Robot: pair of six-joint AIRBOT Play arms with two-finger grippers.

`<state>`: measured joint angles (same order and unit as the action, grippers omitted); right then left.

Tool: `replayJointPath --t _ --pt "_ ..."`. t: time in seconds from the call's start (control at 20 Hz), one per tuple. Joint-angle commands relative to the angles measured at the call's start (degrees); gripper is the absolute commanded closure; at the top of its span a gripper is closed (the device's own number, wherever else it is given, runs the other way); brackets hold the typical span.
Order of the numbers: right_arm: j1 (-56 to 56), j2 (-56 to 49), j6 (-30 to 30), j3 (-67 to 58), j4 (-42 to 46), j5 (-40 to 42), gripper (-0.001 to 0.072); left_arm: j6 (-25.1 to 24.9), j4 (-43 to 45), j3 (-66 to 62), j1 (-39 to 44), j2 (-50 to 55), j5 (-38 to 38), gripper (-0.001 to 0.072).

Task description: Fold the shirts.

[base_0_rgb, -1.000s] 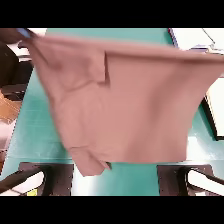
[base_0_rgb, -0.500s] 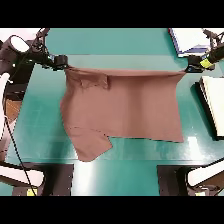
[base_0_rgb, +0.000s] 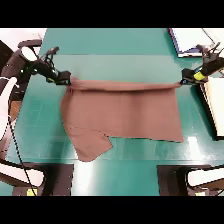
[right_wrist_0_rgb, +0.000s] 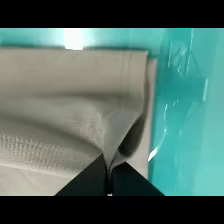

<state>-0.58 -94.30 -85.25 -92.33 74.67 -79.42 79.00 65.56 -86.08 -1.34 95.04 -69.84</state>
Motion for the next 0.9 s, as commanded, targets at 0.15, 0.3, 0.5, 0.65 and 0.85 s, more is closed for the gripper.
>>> replayJointPath --t 0.15,0.3,0.5,0.65,0.85 --pt "-0.9 2.2 0.5 10.1 -9.7 4.4 0.0219 0.1 0.1 7.3 0.0 -0.4 -0.9 0.0218" --pt "-2.8 6.1 2.3 10.3 -12.0 0.6 0.022 0.3 5.3 8.3 0.0 -6.5 -4.1 0.0218" --pt "-4.5 18.0 2.4 18.2 -12.0 -0.6 0.0221 3.1 8.7 25.1 0.0 -21.8 -2.9 0.0217" --pt "-4.5 25.0 2.4 25.1 -12.1 2.2 0.0221 5.0 6.2 42.4 0.0 -32.8 -1.1 0.0218" --pt "-4.4 29.2 2.4 29.7 -12.2 4.3 0.0221 4.9 -2.1 55.8 0.0 -39.9 1.3 0.0218"
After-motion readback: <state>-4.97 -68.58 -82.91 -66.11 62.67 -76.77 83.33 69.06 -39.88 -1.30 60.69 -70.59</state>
